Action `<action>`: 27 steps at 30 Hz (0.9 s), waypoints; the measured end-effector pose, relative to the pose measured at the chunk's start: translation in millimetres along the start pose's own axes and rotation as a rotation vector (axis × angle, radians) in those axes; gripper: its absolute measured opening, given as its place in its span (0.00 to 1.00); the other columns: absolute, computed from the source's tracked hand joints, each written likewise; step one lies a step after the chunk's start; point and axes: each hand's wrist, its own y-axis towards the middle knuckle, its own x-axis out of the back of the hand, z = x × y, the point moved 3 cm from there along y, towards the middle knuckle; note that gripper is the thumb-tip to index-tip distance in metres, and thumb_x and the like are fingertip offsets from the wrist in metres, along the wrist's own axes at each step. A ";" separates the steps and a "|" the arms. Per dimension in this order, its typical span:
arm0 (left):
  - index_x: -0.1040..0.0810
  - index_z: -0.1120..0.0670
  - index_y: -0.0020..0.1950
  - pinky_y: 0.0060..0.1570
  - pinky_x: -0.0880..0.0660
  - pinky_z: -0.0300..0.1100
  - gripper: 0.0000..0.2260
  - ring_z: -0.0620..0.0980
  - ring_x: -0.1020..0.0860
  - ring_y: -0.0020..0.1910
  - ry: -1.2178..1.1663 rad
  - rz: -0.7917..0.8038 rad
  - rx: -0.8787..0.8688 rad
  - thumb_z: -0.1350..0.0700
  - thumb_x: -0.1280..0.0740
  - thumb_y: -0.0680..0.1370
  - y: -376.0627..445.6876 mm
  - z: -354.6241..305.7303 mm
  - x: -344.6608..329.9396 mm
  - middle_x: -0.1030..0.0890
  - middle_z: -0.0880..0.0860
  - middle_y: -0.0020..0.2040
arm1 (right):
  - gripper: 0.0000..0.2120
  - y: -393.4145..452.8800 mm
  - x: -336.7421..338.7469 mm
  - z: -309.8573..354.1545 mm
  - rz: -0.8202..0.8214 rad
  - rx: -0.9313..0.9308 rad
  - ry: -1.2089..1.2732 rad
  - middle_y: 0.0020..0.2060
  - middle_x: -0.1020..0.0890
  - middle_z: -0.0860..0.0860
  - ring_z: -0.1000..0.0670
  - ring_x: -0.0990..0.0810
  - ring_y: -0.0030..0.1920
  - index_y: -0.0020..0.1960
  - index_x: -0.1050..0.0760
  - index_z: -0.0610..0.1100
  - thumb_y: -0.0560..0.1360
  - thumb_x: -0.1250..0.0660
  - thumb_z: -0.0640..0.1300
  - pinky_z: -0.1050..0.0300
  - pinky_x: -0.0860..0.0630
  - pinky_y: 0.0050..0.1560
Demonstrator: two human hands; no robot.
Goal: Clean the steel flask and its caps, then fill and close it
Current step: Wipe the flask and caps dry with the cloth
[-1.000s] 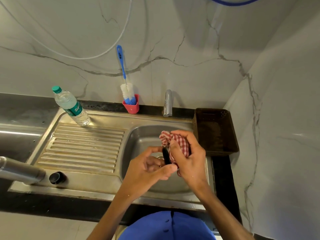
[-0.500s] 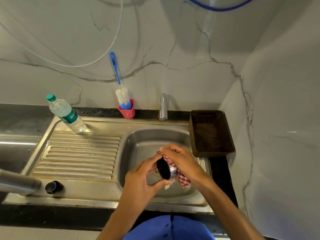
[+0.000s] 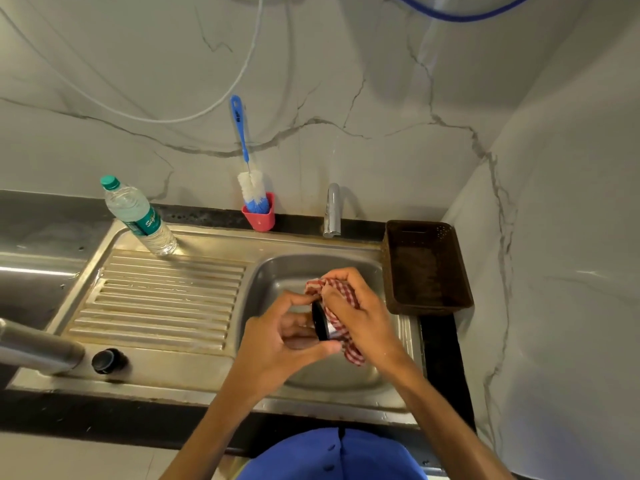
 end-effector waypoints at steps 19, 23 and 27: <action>0.29 0.48 0.76 0.49 0.14 0.42 0.28 0.49 0.13 0.51 0.761 -0.002 -0.645 0.44 0.30 0.77 -10.3 38.8 -13.2 0.16 0.55 0.64 | 0.07 3.9 7.2 -21.9 -0.008 -0.457 0.124 0.46 0.12 0.51 0.51 0.13 0.49 0.51 0.14 0.47 0.73 0.22 0.44 0.53 0.17 0.54; 0.21 0.48 0.66 0.54 0.20 0.29 0.31 0.36 0.15 0.53 0.294 -0.179 -0.289 0.47 0.14 0.66 -17.3 22.3 -6.1 0.14 0.36 0.56 | 0.09 -6.8 0.2 -23.8 -0.125 -0.476 0.472 0.51 0.12 0.44 0.43 0.12 0.52 0.57 0.15 0.45 0.77 0.25 0.45 0.46 0.17 0.56; 0.19 0.50 0.56 0.48 0.18 0.32 0.26 0.40 0.13 0.47 0.024 -0.331 -0.070 0.55 0.12 0.63 -8.6 7.7 -5.9 0.12 0.40 0.49 | 0.16 -23.1 -18.4 -20.4 -0.216 -0.412 0.497 0.58 0.14 0.50 0.47 0.15 0.60 0.66 0.19 0.54 0.82 0.37 0.57 0.44 0.20 0.62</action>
